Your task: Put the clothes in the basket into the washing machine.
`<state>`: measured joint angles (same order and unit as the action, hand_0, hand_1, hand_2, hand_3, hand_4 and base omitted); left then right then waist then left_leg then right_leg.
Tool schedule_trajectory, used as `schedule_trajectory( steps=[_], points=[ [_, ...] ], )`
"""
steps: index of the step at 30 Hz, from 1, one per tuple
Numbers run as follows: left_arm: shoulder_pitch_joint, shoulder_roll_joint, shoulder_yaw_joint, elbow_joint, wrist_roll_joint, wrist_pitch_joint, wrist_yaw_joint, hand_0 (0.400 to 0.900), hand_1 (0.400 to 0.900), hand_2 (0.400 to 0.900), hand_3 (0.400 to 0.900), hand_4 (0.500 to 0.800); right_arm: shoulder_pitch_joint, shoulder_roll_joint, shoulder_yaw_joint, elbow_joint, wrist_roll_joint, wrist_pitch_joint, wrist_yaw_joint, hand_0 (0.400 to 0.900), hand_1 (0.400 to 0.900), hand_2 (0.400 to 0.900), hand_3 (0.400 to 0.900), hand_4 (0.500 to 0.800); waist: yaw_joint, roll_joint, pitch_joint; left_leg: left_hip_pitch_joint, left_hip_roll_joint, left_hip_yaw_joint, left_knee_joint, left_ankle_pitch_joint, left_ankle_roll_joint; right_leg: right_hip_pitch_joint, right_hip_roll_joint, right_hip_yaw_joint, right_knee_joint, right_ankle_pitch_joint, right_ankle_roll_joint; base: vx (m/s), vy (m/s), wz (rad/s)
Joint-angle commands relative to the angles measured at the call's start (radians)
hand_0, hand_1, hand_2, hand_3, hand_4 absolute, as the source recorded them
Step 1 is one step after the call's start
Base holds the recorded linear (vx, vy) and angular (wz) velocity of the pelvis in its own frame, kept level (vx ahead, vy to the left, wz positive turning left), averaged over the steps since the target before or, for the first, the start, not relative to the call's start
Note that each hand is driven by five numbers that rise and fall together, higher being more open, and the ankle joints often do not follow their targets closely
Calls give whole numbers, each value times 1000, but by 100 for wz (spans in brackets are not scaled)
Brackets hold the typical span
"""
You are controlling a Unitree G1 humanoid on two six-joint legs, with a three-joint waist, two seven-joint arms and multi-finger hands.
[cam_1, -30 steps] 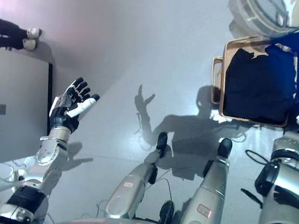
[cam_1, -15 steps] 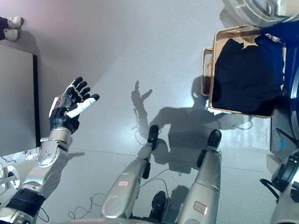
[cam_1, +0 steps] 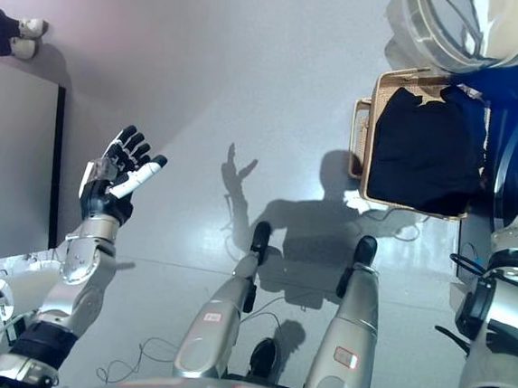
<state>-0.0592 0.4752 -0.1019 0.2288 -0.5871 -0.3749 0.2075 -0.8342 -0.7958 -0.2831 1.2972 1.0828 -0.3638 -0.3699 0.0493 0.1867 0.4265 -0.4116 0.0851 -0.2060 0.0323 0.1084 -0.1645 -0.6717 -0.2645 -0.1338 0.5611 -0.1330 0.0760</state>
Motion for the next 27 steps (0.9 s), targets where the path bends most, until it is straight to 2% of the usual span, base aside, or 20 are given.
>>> schedule_trajectory(
  steps=[1, 6, 11, 16, 22, 27],
  points=[
    [-33, 62, 75, -11, 7, -104, 15, 900, 900, 900, 900, 800, 75, 28, 137, 4, -268, 23, -3, 900, 900, 900, 900, 800, 8, -63, -52, 94, 77, -22, 35, -93, 10, 99, -48, 75, -102, 115, 92, -23, 63, -8],
    [-32, 70, 102, -19, 12, -101, 7, 900, 900, 900, 900, 800, 173, 101, 238, -52, -524, 83, -19, 900, 900, 900, 900, 800, -4, -95, -59, 106, 51, -20, 80, -118, 27, 178, -60, 70, -172, 157, 98, -22, 86, -3],
    [-31, 54, 131, 1, 5, -94, -6, 900, 900, 900, 900, 800, 269, 132, 327, -119, -785, 136, -32, 900, 900, 900, 900, 800, -23, -138, -106, 160, 27, -7, 91, -143, 35, 294, -84, 55, -277, 208, 116, -3, 138, -6],
    [1, 47, 173, 15, 35, -78, -14, 900, 900, 900, 900, 800, 377, 194, 327, -190, -867, 144, -17, 900, 900, 900, 900, 800, -35, -180, -152, 232, 24, 18, 90, -173, 46, 386, -81, 44, -384, 255, 133, 26, 94, -21],
    [67, 50, 235, 7, 96, -61, -30, 900, 900, 900, 900, 800, 487, 254, 323, -267, -923, 140, 15, 900, 900, 900, 900, 800, -43, -230, -216, 305, 50, 59, 43, -180, 44, 450, -56, 33, -483, 299, 147, 17, 32, -23],
    [87, 47, 253, 4, 119, -52, -39, 900, 900, 900, 900, 800, 499, 285, 336, -274, -918, 134, 37, 900, 900, 900, 900, 800, -42, -258, -249, 334, 70, 94, 29, -188, 39, 457, -37, 35, -524, 324, 154, 0, -9, -18]
  ],
)
